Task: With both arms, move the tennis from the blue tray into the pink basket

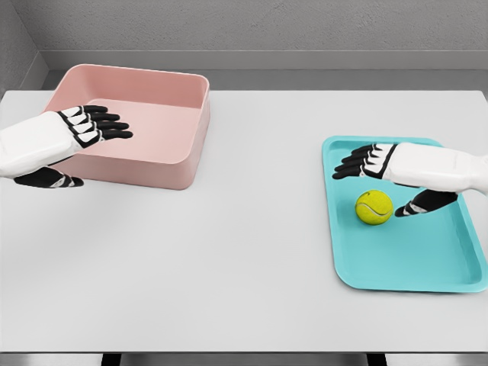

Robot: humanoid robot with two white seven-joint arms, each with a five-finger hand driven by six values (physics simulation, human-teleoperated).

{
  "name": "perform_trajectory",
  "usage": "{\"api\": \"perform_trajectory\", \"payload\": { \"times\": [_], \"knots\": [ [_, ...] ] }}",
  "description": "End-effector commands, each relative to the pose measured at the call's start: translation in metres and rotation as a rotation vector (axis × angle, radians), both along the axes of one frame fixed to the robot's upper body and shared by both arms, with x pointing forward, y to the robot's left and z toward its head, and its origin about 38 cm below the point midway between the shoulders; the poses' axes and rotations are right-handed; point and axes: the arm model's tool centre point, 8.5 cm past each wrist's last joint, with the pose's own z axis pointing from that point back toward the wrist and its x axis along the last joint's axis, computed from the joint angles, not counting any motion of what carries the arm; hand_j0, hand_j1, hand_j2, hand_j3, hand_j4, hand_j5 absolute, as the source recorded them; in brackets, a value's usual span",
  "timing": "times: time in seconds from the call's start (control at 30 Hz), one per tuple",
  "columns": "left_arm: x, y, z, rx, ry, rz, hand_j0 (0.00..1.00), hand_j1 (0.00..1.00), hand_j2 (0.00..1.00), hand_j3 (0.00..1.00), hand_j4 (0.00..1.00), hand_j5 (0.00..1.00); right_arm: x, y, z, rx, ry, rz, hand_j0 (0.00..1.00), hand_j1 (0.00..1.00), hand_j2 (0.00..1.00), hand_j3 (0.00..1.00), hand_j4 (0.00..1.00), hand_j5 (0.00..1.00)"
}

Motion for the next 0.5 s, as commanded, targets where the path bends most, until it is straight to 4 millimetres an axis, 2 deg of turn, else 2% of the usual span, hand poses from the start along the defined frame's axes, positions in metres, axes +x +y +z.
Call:
{"api": "perform_trajectory", "payload": {
  "times": [0.0, 0.07, 0.13, 0.27, 0.47],
  "knots": [
    [0.000, 0.001, 0.001, -0.002, 0.002, 0.002, 1.00, 1.00, 1.00, 1.00, 1.00, 1.00, 0.000, 0.000, 0.000, 0.004, 0.008, -0.003, 1.00, 1.00, 1.00, 1.00, 1.00, 1.00],
    [0.000, 0.001, 0.001, -0.002, 0.002, 0.002, 1.00, 1.00, 1.00, 1.00, 1.00, 1.00, 0.000, 0.001, 0.000, 0.005, 0.007, 0.000, 1.00, 1.00, 1.00, 1.00, 1.00, 1.00],
    [-0.002, 0.005, 0.000, 0.013, 0.010, 0.007, 1.00, 1.00, 1.00, 1.00, 1.00, 1.00, 0.005, -0.008, -0.010, -0.050, -0.001, -0.024, 1.00, 1.00, 1.00, 1.00, 1.00, 1.00],
    [-0.004, 0.007, -0.003, 0.024, 0.023, 0.011, 1.00, 1.00, 1.00, 1.00, 1.00, 1.00, 0.032, -0.020, -0.041, -0.043, 0.024, -0.114, 1.00, 1.00, 1.00, 1.00, 1.00, 1.00],
    [-0.007, 0.006, 0.001, 0.034, 0.020, 0.003, 1.00, 1.00, 1.00, 1.00, 1.00, 1.00, 0.036, -0.033, -0.057, -0.096, 0.042, -0.155, 1.00, 1.00, 1.00, 1.00, 1.00, 1.00]
  ]
}}
